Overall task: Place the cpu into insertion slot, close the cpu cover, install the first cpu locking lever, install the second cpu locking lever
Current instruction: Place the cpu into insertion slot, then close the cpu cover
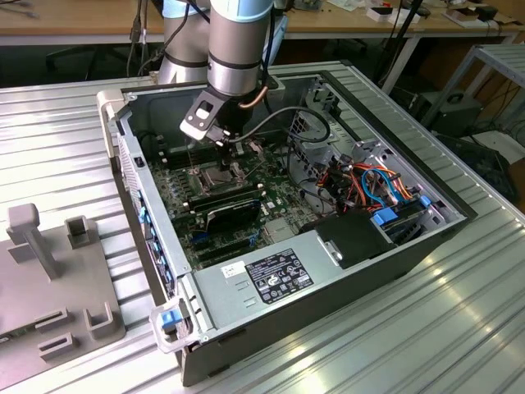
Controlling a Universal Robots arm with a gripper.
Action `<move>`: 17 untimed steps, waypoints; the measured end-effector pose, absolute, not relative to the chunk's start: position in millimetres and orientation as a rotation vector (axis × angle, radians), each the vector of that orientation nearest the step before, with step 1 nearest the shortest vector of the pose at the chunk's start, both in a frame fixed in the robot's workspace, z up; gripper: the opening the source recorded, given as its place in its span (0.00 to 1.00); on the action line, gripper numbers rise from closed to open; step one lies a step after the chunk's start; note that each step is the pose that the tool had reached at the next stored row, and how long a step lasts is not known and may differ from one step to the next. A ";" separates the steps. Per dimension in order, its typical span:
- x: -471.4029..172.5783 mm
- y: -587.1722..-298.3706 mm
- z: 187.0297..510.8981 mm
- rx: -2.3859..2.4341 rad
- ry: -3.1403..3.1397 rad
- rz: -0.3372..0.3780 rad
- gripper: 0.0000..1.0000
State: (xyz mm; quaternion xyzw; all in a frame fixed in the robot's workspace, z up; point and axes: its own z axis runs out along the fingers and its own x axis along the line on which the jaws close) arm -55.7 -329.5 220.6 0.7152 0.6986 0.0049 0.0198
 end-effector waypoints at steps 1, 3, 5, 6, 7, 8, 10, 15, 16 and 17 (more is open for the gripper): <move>-55.7 -329.5 220.7 2.219 2.168 0.015 0.18; -55.8 -329.5 220.9 2.219 2.168 0.015 0.11; -55.9 -329.6 221.0 2.219 2.168 0.015 0.11; -56.0 -329.5 221.1 2.219 2.168 0.015 0.11; -56.0 -329.5 221.2 2.219 2.168 0.015 0.11; -56.3 -329.5 221.7 2.219 2.168 0.015 0.11; -56.7 -329.5 222.4 2.219 2.168 0.015 0.11; -57.0 -329.5 222.9 2.219 2.168 0.015 0.11; -57.0 -329.5 223.0 2.219 2.168 0.015 0.11; -57.1 -329.5 223.1 2.219 2.168 0.015 0.11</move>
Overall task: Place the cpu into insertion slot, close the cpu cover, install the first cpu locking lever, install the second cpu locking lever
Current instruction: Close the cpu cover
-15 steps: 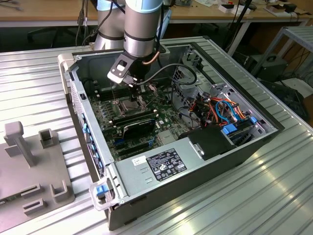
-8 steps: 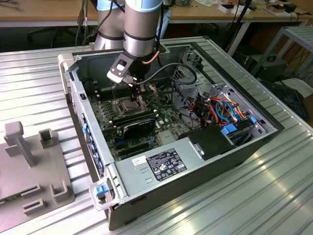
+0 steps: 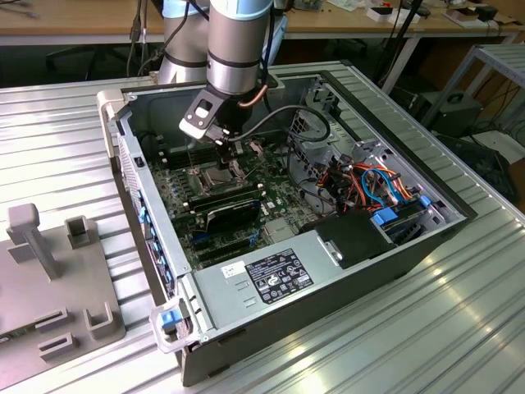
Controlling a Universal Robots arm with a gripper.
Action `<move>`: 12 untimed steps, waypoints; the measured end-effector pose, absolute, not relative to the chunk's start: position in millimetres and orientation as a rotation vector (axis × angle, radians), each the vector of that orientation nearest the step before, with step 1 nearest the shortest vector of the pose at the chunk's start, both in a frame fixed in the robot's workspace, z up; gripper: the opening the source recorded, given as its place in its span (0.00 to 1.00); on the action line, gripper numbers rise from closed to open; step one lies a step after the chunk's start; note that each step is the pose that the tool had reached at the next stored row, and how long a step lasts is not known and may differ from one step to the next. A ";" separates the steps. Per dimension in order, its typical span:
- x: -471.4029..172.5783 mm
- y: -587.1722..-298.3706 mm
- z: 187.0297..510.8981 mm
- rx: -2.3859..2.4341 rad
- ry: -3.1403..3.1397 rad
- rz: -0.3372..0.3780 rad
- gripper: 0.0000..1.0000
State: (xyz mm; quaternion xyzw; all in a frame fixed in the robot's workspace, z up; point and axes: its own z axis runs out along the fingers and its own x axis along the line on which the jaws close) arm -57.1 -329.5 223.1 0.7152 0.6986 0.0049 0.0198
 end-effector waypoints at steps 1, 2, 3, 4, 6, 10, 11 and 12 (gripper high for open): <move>-57.1 -329.5 223.2 2.219 2.168 0.015 0.11; -57.5 -329.5 223.8 2.219 2.168 0.015 0.11; -57.8 -329.5 224.5 2.219 2.168 0.015 0.11; -57.9 -329.6 225.8 2.219 2.168 0.015 0.11; -57.8 -329.6 227.9 2.219 2.168 0.015 0.11; -57.8 -329.5 233.5 2.219 2.168 0.015 0.11; -57.8 -329.5 235.8 2.219 2.168 0.015 0.11; -57.8 -329.5 237.3 2.219 2.168 0.015 0.11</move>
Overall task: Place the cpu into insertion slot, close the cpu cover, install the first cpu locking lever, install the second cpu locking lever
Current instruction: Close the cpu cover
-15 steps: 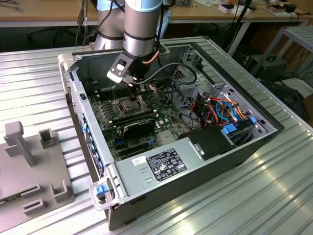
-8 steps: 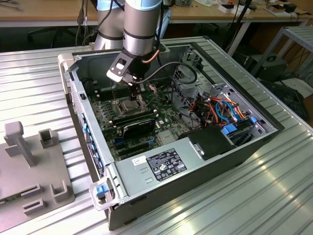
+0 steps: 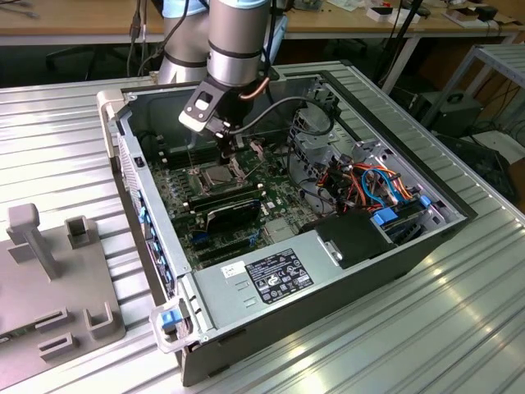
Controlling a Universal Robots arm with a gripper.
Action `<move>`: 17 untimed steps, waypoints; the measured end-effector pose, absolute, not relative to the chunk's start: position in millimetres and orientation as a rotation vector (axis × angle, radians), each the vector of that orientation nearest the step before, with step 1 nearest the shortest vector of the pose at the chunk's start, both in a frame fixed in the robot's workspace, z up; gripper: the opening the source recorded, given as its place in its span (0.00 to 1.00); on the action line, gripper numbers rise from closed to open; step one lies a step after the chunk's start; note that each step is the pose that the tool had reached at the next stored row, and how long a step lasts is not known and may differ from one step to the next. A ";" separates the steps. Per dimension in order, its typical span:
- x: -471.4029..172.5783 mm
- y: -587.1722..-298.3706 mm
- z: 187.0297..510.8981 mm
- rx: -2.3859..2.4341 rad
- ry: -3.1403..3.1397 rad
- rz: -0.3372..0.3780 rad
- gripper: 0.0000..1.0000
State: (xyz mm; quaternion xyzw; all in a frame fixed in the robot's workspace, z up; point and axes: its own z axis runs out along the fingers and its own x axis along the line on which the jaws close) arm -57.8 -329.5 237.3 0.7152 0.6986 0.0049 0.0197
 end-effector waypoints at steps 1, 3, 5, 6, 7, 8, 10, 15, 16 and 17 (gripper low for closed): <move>-57.8 -329.5 239.4 2.219 2.168 0.015 0.11; -57.8 -329.5 244.6 2.219 2.168 0.015 0.11; -57.8 -329.5 248.1 2.219 2.168 0.015 0.11; -57.8 -329.5 249.3 2.219 2.168 0.015 0.11; -57.8 -329.5 249.3 2.219 2.168 0.015 0.11; -57.0 -329.5 249.3 2.219 2.168 0.015 0.11; -52.5 -329.5 249.3 2.219 2.168 0.015 0.11; -46.7 -329.5 249.4 2.219 2.168 0.015 0.11; -46.7 -329.5 249.9 2.219 2.168 0.015 0.11; -46.7 -329.5 251.7 2.219 2.168 0.015 0.11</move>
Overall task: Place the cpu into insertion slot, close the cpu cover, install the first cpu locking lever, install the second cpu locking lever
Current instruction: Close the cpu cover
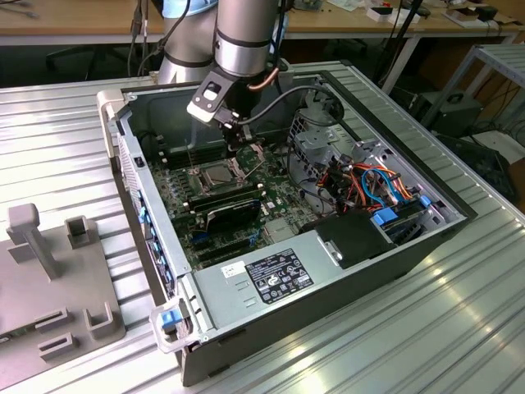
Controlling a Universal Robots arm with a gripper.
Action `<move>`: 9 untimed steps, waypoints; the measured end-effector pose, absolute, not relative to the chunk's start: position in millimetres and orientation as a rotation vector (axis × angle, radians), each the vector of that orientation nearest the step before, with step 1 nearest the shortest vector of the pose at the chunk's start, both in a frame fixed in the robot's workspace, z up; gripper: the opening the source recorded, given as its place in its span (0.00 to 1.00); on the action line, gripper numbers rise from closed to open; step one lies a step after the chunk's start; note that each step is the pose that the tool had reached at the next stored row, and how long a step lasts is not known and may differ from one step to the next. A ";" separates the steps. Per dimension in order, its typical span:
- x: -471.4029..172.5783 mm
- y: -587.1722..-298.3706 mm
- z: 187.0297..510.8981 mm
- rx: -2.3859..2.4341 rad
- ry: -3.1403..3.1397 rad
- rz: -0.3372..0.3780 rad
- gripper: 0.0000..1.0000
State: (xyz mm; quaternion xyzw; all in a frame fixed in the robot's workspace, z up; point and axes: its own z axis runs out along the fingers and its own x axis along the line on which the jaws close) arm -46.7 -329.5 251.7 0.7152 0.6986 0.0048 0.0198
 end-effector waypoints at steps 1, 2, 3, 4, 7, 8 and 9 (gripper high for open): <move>-46.7 -329.5 254.4 2.219 2.168 0.015 0.11; -46.7 -329.5 256.2 2.219 2.167 0.014 0.11; -46.7 -329.4 257.4 2.219 2.167 0.014 0.11; -46.1 -329.1 258.2 2.218 2.167 0.014 0.11; -34.5 -329.2 258.4 2.218 2.167 0.013 0.11; -30.2 -329.2 258.4 2.218 2.167 0.013 0.11; -27.1 -329.2 258.4 2.218 2.167 0.013 0.11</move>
